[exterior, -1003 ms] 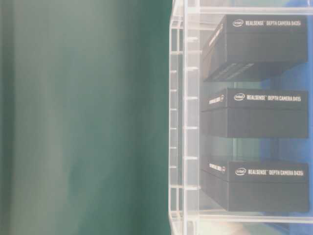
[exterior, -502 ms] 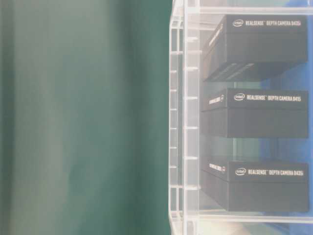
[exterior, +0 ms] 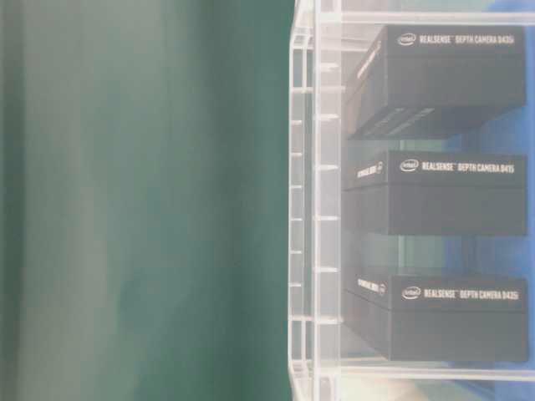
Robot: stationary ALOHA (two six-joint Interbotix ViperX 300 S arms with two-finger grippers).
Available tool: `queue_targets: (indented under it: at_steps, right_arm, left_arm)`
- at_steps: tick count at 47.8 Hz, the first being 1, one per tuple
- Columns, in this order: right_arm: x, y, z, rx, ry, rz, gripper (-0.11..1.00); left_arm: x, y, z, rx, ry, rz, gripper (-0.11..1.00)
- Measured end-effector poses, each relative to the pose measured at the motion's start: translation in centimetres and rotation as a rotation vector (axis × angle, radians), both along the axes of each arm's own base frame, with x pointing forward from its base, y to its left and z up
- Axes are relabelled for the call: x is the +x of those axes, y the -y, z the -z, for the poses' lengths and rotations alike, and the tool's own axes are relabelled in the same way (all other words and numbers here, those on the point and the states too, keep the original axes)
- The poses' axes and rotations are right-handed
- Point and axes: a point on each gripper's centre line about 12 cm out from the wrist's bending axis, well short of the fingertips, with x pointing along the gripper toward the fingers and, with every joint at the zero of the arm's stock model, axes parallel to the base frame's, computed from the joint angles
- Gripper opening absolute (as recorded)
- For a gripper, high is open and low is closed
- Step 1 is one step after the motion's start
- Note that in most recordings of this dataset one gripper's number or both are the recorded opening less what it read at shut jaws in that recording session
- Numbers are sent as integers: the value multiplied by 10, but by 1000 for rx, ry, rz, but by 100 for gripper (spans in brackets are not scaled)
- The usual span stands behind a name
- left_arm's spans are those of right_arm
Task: Take the box out of the case with the right arm.
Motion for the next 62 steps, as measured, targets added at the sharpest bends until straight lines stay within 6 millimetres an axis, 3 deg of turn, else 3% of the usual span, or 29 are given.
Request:
queue_targets:
  at_steps: [12, 30, 39, 52, 62]
  right_arm:
    - [-18, 0, 17, 21, -284, 32, 0]
    - [-20, 0, 20, 42, -334, 71, 0]
    - [-15, 2, 27, 169, -376, 307, 0]
    - [-22, 11, 30, 392, -395, 863, 0]
    - [-23, 13, 31, 478, -381, 1063, 0]
  left_arm:
    - [-11, 7, 10, 1, -180, 19, 0]
    - [-11, 7, 11, -12, -187, 2, 0]
    - [-10, 7, 11, -12, -189, 1, 0]
    - [-10, 7, 11, -12, -190, 2, 0]
    - [-9, 7, 12, -13, -195, 3, 0]
